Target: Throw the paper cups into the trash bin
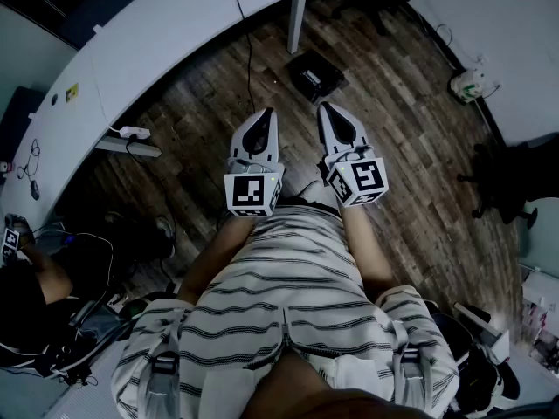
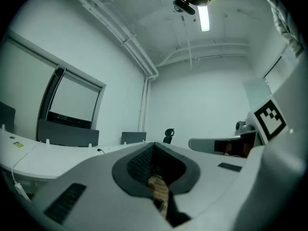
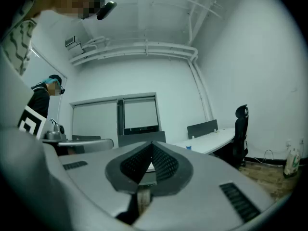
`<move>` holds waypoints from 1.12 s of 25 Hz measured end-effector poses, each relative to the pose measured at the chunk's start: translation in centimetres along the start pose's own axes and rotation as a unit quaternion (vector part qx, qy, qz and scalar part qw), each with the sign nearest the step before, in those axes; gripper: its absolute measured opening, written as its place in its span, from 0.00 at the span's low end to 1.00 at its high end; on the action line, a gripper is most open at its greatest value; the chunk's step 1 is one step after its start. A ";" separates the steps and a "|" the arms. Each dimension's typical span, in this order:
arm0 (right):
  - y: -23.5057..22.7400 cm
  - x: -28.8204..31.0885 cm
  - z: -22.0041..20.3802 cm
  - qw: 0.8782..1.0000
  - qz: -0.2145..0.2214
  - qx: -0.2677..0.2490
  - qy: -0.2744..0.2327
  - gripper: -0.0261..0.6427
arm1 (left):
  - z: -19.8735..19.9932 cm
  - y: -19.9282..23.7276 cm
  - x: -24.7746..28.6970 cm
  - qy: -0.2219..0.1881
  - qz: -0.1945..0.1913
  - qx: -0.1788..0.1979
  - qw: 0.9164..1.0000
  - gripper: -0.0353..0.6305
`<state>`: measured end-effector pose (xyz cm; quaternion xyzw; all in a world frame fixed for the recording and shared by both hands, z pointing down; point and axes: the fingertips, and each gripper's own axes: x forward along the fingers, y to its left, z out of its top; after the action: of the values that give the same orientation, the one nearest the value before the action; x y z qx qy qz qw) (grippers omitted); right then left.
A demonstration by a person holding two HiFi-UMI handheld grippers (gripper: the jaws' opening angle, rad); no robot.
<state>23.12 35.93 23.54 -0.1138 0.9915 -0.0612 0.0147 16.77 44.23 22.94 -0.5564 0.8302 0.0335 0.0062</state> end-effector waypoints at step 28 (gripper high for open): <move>-10.4 3.2 0.7 0.999 0.048 0.000 0.002 0.06 | -2.4 -4.4 10.5 0.020 0.033 -0.010 0.999 0.09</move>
<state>22.32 25.08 24.06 -0.0657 0.9959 -0.0606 0.0156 16.87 32.75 24.60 -0.5289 0.8479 0.0305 -0.0166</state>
